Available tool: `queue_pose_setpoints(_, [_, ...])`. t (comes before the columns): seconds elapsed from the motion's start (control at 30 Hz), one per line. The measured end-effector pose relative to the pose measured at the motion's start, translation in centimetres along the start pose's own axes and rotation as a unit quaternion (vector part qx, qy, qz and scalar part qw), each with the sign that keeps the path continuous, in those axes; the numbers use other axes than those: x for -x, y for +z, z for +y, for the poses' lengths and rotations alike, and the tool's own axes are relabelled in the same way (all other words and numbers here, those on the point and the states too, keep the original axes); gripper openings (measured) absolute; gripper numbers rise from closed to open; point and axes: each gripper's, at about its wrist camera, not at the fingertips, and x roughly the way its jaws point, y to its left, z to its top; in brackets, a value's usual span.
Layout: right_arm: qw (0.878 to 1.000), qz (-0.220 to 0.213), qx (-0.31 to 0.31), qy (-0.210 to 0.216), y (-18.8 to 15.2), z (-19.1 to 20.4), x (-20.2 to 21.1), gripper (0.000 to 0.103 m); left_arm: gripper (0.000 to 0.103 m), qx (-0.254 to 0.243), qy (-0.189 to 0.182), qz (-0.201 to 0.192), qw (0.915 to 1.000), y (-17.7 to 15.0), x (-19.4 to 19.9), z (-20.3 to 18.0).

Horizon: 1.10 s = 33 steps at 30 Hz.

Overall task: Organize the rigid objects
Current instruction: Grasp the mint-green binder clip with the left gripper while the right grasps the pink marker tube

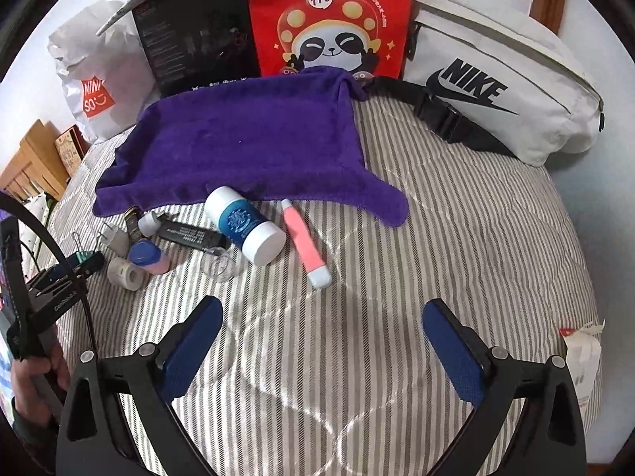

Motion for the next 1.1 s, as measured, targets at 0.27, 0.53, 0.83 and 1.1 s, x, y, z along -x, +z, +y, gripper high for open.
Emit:
queue_pose_setpoints(0.27, [1.0,-0.015,0.011,0.005,1.9,-1.3,-2.2,0.086,0.04,0.0,0.0,-0.014,0.9999,-0.4,0.1,0.0])
queue_pose_setpoints(0.53, [0.996,-0.002,0.085,0.038,2.3,-0.3,-6.7,0.049,0.04,0.002,-0.003,-0.015,0.9999,-0.3,0.1,0.0])
queue_pose_setpoints(0.83, [0.988,-0.028,0.146,0.036,2.6,1.1,-8.2,0.023,0.04,-0.002,0.001,-0.015,0.9999,-0.4,0.2,0.1])
queue_pose_setpoints(1.1, [0.992,0.001,0.122,0.043,2.0,0.7,-7.5,0.015,0.04,-0.002,0.001,-0.016,0.9999,-0.4,0.2,0.1])
